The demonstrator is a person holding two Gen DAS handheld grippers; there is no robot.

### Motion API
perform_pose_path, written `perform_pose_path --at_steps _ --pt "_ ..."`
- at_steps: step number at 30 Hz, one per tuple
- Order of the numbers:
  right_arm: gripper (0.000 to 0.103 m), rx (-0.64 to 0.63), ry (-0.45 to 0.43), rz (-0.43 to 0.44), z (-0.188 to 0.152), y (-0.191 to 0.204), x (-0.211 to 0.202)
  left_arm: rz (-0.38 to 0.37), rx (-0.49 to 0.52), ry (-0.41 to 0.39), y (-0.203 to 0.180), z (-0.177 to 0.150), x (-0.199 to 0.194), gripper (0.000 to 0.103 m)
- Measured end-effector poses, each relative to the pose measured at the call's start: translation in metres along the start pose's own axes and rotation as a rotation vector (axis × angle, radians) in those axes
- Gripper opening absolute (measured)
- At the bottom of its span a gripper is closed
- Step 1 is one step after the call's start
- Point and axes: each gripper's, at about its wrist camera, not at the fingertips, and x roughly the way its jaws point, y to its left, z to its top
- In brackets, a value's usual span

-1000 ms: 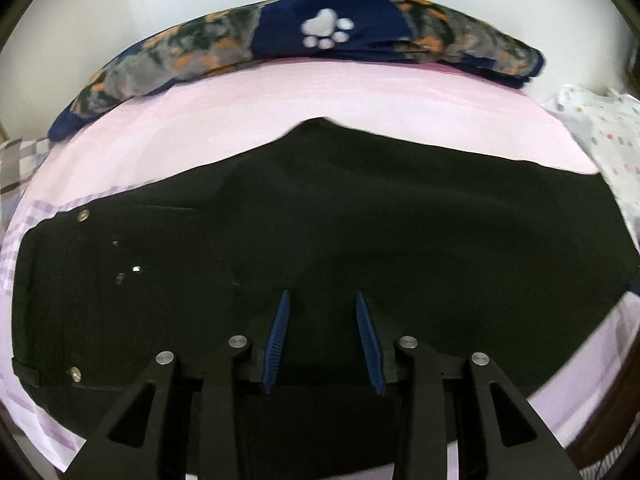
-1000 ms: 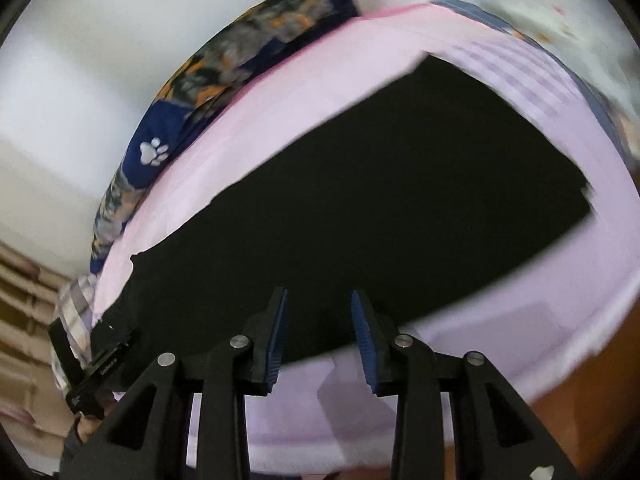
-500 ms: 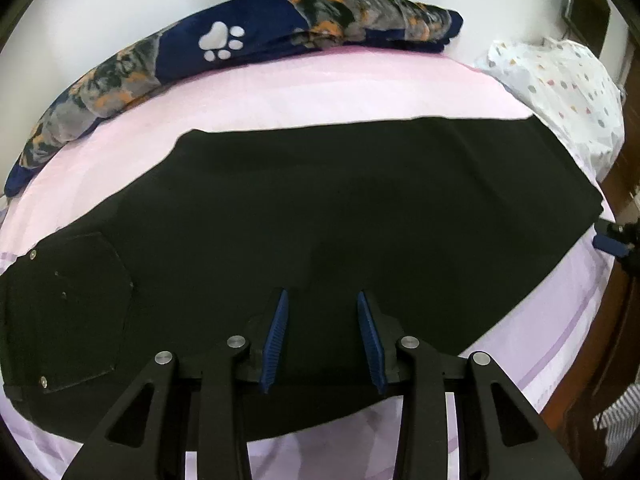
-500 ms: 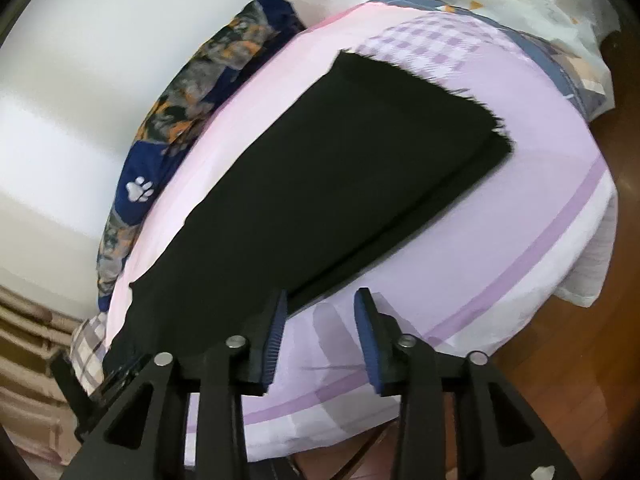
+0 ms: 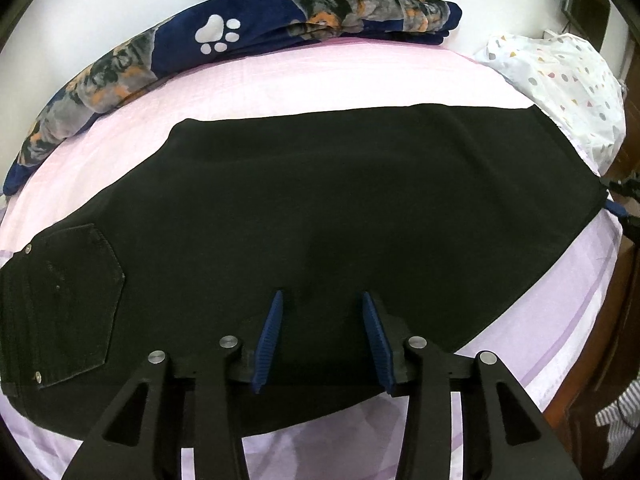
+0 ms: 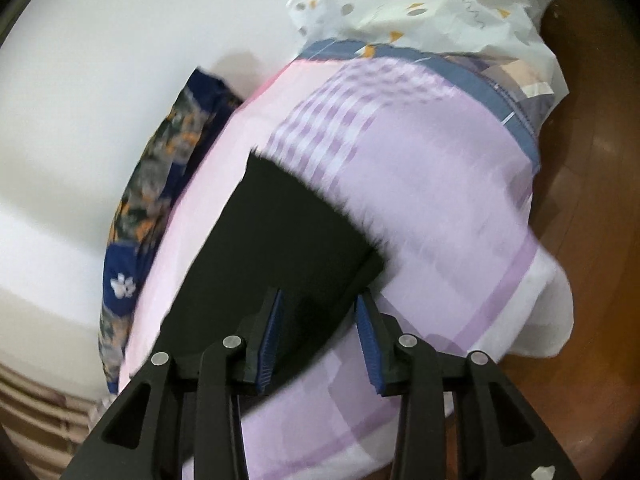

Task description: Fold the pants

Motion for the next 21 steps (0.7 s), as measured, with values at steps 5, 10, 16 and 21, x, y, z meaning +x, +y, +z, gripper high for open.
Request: perform_pose_path --at_steps 5,10,16,21 --pt "0.025 0.033 -0.006 0.003 0.012 -0.002 0.008 0.006 -0.007 -0.001 0.000 0.000 0.000 0.046" --pt "0.010 -0.013 0.005 -0.035 0.014 0.007 0.009 0.003 -0.011 -0.001 0.001 0.001 0.000 0.047" --pt "0.009 -0.079 0.016 0.076 0.009 0.049 -0.006 -0.029 -0.036 0.000 0.005 0.004 -0.001 0.047" --pt "0.009 -0.176 0.093 0.164 -0.014 0.106 0.008 -0.095 -0.110 -0.050 0.021 0.008 -0.017 0.047"
